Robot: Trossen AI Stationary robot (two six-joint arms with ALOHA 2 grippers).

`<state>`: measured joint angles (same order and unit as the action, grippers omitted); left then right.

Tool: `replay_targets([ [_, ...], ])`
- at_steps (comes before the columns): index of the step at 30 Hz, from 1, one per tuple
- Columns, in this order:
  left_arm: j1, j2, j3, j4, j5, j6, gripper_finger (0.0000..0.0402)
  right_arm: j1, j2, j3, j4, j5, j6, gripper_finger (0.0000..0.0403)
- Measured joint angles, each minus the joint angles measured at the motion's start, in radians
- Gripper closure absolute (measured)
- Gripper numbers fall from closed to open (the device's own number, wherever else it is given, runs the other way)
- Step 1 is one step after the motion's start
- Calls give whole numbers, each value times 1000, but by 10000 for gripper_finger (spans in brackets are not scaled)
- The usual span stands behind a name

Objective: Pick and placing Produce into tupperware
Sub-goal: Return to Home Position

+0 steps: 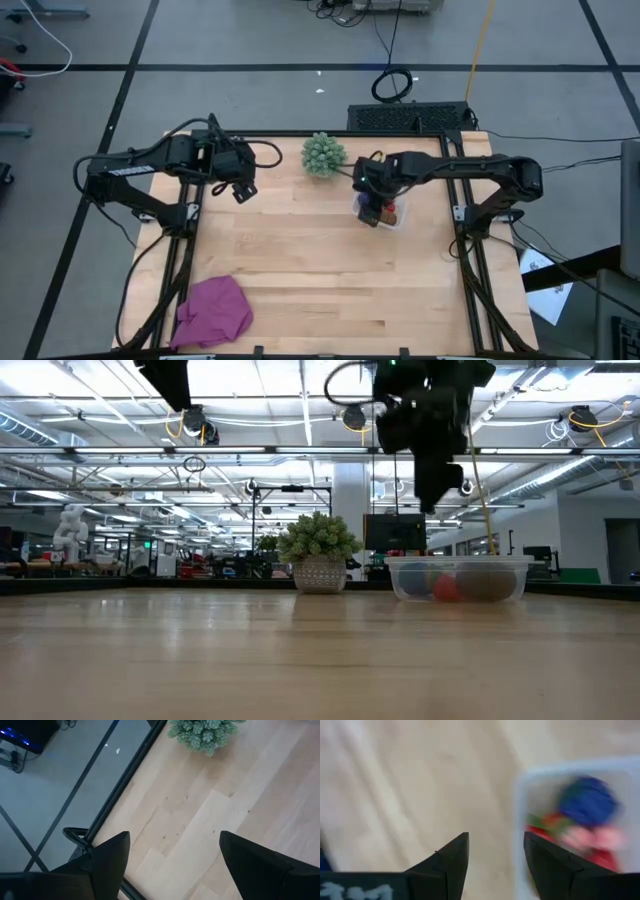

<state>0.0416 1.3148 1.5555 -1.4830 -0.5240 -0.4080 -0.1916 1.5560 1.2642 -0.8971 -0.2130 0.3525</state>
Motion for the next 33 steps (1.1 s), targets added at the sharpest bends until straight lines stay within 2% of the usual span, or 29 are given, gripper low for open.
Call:
replay_targets([
  [3, -14, 0, 0, 5, 0, 12, 89, 37, 0, 16, 56, -52, 2, 220],
  [6, -33, 0, 0, 58, 0, 106, 89, 53, 0, 54, 56, -53, -2, 220],
  [12, -60, -36, 0, 189, 0, 170, 89, 33, -58, 140, 24, -49, -37, 220],
  [15, -70, -81, 0, 226, -10, 170, 89, 19, -144, 148, 36, -40, -54, 220],
  [20, -92, -217, 0, 229, -32, 113, 89, 16, -358, 149, 32, 87, -55, 220],
  [23, -141, -296, -1, 227, -5, 73, 89, 44, -487, 148, 34, 112, -32, 220],
  [28, -297, -380, -65, 278, 3, 32, 89, 159, -668, 98, 89, 108, -5, 220],
  [33, -443, -417, -213, 326, -46, -12, 89, 307, -796, -33, 169, 106, -59, 220],
])
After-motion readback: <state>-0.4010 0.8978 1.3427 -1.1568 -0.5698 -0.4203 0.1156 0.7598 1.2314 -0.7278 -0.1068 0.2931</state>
